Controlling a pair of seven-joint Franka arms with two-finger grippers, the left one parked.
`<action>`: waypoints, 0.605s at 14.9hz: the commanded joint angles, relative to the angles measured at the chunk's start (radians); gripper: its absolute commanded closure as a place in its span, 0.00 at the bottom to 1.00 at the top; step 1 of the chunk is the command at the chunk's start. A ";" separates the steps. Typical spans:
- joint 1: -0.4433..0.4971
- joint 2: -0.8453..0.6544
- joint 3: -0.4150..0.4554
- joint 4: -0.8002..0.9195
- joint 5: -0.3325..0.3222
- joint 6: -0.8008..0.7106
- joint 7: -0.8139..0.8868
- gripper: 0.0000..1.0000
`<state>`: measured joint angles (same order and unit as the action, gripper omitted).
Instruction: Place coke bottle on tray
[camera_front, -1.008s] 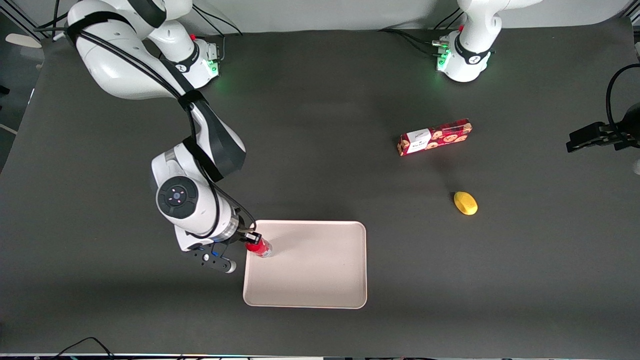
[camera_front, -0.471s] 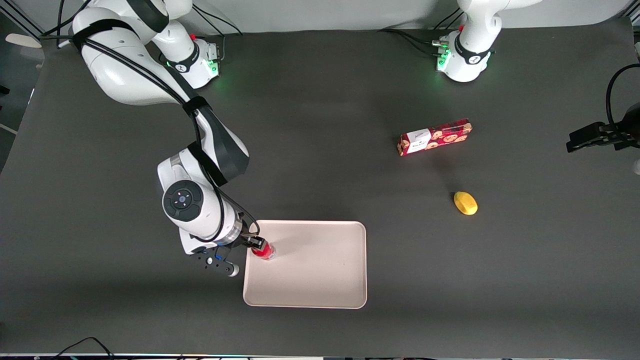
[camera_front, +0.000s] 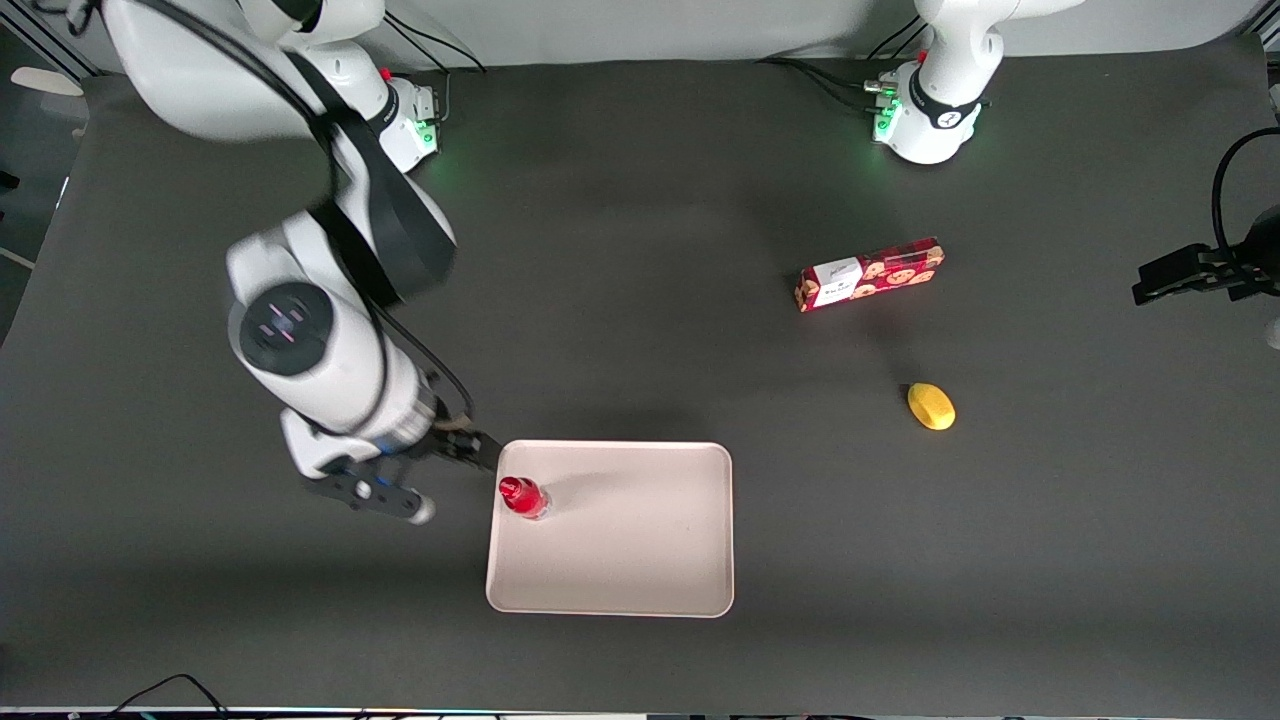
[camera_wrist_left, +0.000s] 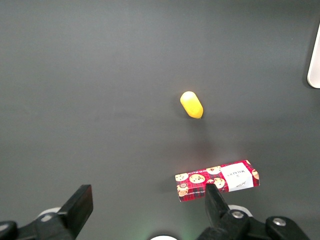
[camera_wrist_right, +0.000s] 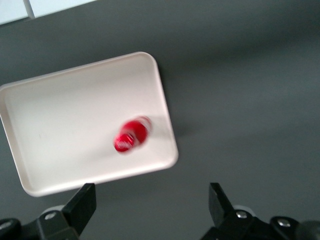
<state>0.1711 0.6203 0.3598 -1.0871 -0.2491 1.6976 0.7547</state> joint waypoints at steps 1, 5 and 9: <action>-0.077 -0.215 0.013 -0.050 0.040 -0.289 -0.197 0.00; -0.148 -0.428 -0.053 -0.219 0.073 -0.426 -0.383 0.00; -0.145 -0.762 -0.316 -0.668 0.202 -0.244 -0.647 0.00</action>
<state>0.0326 0.1306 0.1965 -1.3630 -0.1184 1.2814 0.2858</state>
